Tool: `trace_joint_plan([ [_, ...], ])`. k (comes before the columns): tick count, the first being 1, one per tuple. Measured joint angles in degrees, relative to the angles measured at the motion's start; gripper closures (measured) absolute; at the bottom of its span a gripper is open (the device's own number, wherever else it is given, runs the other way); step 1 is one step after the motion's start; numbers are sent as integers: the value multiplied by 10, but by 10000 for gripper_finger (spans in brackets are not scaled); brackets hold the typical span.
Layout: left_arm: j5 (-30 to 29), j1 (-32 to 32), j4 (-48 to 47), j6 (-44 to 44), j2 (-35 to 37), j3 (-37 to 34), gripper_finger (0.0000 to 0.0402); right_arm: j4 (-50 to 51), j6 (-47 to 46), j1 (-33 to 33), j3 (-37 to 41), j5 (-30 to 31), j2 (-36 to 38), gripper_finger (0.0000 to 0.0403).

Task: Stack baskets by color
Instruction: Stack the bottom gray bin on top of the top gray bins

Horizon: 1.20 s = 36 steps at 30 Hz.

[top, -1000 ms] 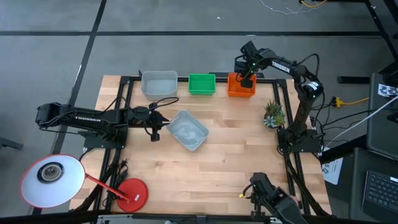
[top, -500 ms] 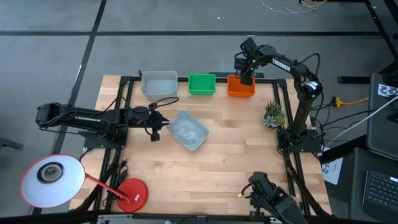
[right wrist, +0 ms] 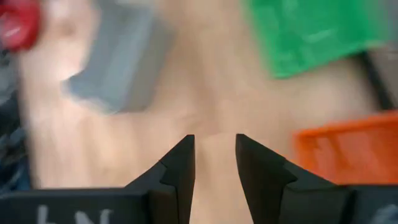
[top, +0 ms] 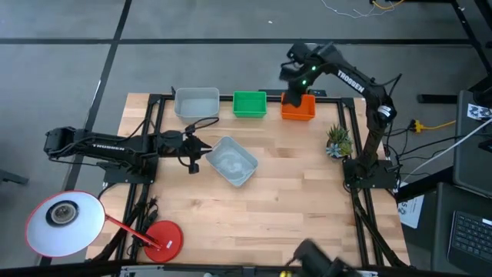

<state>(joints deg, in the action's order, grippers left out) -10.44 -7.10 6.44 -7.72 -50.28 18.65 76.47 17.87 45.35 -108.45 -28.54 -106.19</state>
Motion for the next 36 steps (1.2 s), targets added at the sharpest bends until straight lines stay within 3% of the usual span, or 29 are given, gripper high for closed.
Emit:
trace_joint_plan([
  [6,5,22,-14,-28,-9,18,355,72,3,-93,1,-26,31,288],
  [11,5,37,-116,-64,-65,116,358,96,-26,-154,1,-19,88,288],
  [16,31,20,-295,-52,-139,237,358,58,-77,-207,1,52,165,288],
  [19,58,28,-334,-44,-178,281,357,34,-106,-243,1,100,208,288],
  [24,65,68,-340,-63,-229,303,355,36,-150,-297,1,171,273,288],
  [29,28,87,-308,-66,-268,315,352,37,-180,-329,1,247,332,288],
  [36,31,83,-346,-1,-320,346,303,39,-235,-356,1,299,378,288],
])
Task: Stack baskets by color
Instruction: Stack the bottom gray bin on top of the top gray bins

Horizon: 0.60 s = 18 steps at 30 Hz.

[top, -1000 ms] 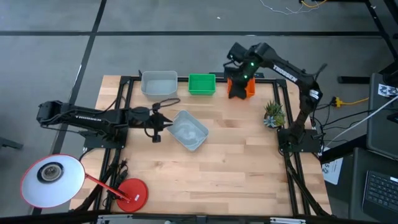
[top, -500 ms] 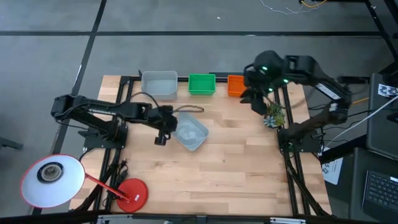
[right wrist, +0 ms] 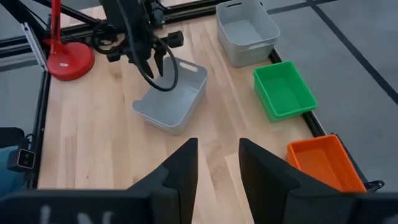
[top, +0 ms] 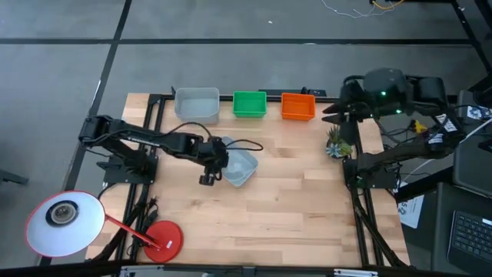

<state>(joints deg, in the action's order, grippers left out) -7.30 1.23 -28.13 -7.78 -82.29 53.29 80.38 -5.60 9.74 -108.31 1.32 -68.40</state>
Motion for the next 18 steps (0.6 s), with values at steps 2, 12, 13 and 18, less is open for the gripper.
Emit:
trace_joint_plan([
  [2,16,4,-26,1,-10,17,284,2,-3,-7,0,12,3,288],
  [12,35,46,-75,-20,-70,45,248,1,-4,-15,73,32,14,288],
  [13,23,47,-73,-22,-77,45,249,-3,-3,-15,89,32,18,288],
  [18,-5,48,-57,-33,-85,56,250,-31,-2,-15,161,32,37,288],
])
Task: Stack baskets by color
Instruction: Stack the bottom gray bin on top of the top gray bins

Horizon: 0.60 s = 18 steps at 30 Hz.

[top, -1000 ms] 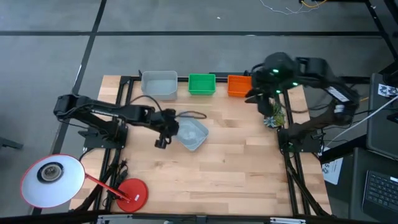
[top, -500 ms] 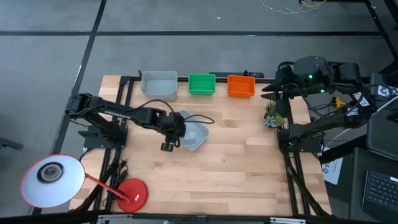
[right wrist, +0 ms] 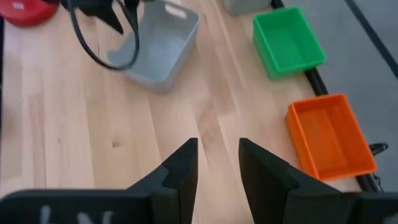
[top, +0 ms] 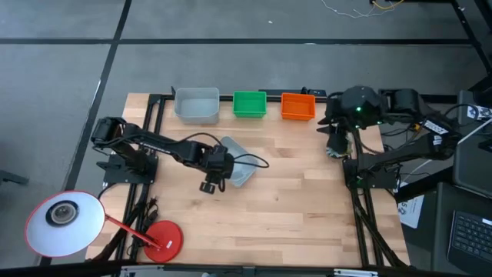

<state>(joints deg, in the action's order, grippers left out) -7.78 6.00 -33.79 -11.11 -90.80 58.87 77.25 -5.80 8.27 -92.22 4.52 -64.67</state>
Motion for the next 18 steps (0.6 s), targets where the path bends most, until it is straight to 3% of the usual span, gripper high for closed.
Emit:
trace_joint_plan([
  [5,-1,0,0,-32,-6,7,250,-22,-7,0,57,0,23,288],
  [18,-47,-7,40,-44,-122,6,253,-258,-17,-5,284,-18,66,288],
])
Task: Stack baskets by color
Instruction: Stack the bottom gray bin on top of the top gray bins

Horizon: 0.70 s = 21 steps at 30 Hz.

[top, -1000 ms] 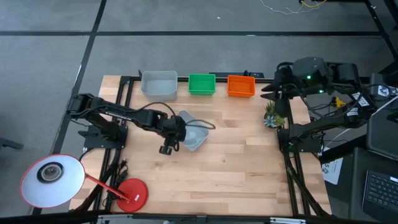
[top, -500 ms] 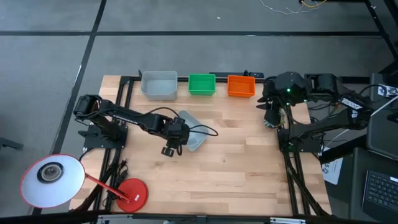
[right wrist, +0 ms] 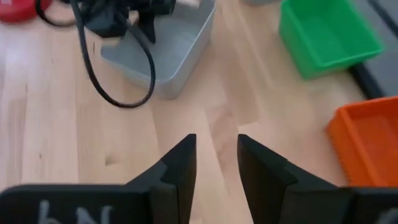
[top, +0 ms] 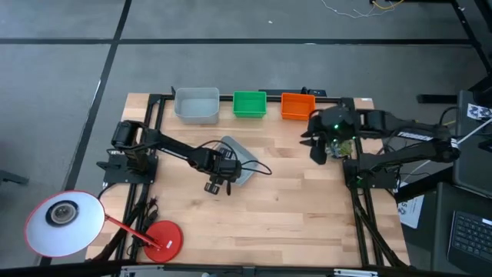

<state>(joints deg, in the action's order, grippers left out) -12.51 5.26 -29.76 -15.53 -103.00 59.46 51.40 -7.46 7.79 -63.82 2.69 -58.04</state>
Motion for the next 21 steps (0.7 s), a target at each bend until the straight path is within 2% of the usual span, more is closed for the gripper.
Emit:
trace_joint_plan([
  [3,-1,1,-4,-12,-3,0,287,-39,-11,-5,49,-9,1,288],
  [7,1,-1,-11,-13,8,0,383,-83,-39,-9,101,-19,1,288],
  [11,-9,-2,-43,10,41,16,399,-119,-45,-19,138,-37,1,288],
  [13,-15,1,-89,23,68,36,400,-141,-45,-24,151,-41,1,288],
  [18,-115,3,-224,47,146,96,401,-173,-43,-39,158,-43,1,288],
  [21,-178,-27,-324,90,186,107,401,-190,-40,-44,158,-43,4,288],
])
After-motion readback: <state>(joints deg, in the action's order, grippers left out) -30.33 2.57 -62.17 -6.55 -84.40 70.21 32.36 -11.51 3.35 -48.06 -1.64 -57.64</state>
